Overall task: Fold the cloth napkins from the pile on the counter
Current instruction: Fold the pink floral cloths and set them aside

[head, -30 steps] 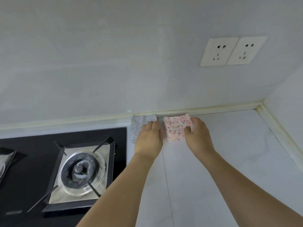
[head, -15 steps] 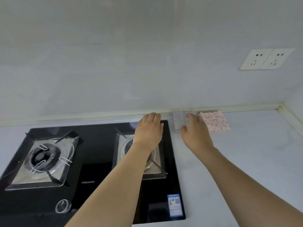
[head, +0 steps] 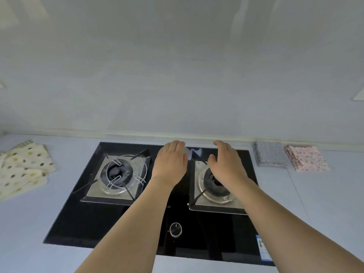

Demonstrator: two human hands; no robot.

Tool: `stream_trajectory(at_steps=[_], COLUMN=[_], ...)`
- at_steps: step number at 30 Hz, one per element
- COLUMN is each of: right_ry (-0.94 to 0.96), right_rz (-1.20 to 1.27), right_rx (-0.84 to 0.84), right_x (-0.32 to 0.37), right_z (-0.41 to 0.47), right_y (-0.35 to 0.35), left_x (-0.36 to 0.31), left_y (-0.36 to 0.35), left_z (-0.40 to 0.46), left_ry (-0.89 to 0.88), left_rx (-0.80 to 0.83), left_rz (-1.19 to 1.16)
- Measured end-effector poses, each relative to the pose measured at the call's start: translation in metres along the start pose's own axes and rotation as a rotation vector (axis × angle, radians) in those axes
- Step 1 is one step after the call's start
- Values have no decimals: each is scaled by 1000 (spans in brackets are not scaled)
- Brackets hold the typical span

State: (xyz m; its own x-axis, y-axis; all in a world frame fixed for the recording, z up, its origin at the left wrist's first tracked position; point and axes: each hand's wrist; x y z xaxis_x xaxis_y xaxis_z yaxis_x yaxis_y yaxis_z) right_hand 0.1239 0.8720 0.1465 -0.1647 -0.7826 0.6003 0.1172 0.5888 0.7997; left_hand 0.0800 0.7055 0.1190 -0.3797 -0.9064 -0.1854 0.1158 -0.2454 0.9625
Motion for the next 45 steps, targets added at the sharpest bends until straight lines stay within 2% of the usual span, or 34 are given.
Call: stream_trajectory(at_steps=[7,10,17,21,25,30,33,36,42,45], right_ry=[73,134,234,250,295,339,373,398,434,426], right_rz=[-44,-72,-31,-19,-74,-100,-128,-164,-313,-361], right_rx=[44,93,177,220,272,346,408,456,546,552], right_x=[112,158,233,279,333,398,420,433,431,418], right_z=[3,2,14,17,24,29,34,47,77,89], right_y=[-81,-113,-170,-216,-270,-340,-369,-396,-474,-512], left_x=[140,195,287,348,427,530,573,601,637,654], left_y=[34,49,68,75,79,87,93,88,39,4], left_z=[-26,-36,-63,-83,-102,-122,-136,-148,-137,-127], left_ry=[56,131,249,249,332,402,510,535,352,304], left_rx=[-13,-34,-23,17,32,126,195,334,369,389], left_rz=[33,12,22,41,12,-19,-91,-100,-194,-127])
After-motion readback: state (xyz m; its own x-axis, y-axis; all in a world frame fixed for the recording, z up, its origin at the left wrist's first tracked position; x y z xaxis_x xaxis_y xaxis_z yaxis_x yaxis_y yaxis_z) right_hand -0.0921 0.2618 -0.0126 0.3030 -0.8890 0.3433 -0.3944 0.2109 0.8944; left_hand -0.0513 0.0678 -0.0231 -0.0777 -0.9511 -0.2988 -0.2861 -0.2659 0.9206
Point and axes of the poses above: each hand's wrist, its own z-axis towards the middle knuckle, its own y-axis out of the back of the hand, x = y × z, and after that the axes turned 4 degrees about z, right-handed
